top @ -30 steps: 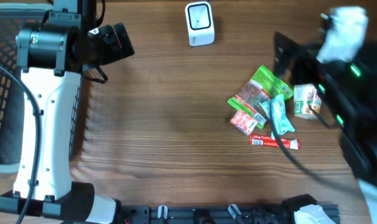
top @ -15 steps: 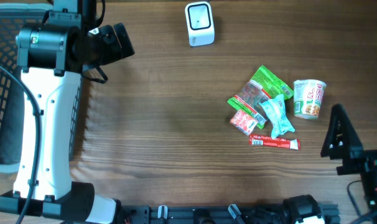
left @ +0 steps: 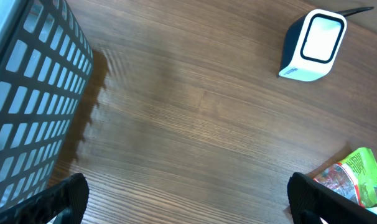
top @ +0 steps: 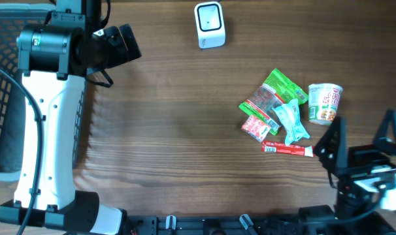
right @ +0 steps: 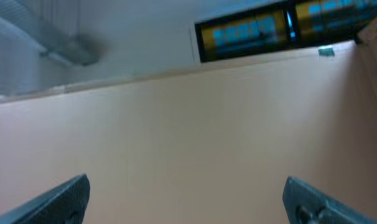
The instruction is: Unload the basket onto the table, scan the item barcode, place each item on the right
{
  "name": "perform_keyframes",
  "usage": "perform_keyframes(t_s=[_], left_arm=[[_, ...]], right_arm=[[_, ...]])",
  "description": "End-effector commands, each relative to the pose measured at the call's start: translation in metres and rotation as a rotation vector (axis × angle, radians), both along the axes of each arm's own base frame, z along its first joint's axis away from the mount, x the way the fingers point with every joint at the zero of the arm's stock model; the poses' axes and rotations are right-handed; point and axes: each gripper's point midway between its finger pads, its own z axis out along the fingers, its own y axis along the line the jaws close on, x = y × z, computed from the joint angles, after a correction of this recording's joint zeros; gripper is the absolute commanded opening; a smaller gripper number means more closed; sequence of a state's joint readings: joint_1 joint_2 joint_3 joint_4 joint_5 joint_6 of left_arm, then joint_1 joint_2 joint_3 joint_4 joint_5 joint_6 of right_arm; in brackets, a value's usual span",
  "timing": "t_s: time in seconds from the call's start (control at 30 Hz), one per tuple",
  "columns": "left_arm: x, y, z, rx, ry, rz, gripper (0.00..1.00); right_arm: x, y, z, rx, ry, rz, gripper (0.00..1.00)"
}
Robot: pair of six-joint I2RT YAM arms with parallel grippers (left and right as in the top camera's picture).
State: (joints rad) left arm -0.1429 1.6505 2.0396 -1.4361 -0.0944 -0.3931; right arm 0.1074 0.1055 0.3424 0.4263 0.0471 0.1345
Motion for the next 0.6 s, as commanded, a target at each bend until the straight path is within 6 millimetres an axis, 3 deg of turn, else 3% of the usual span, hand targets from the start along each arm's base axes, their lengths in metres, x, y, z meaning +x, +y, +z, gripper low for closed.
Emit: perform_keyframes(t_s=[0.0, 0.3, 0.57], left_arm=[[0.000, 0.001, 0.001, 0.006, -0.003, -0.015, 1.00], [0.000, 0.001, 0.001, 0.006, -0.003, -0.015, 1.00], [0.000, 0.001, 0.001, 0.006, -0.003, -0.015, 1.00]], right_arm=[[0.007, 0.004, -0.037, -0.016, 0.008, 0.012, 1.00], [0.047, 0.008, -0.127, -0.028, 0.212, 0.021, 1.00], [0.070, 0.012, -0.221, -0.060, 0.609, 0.030, 1.00]])
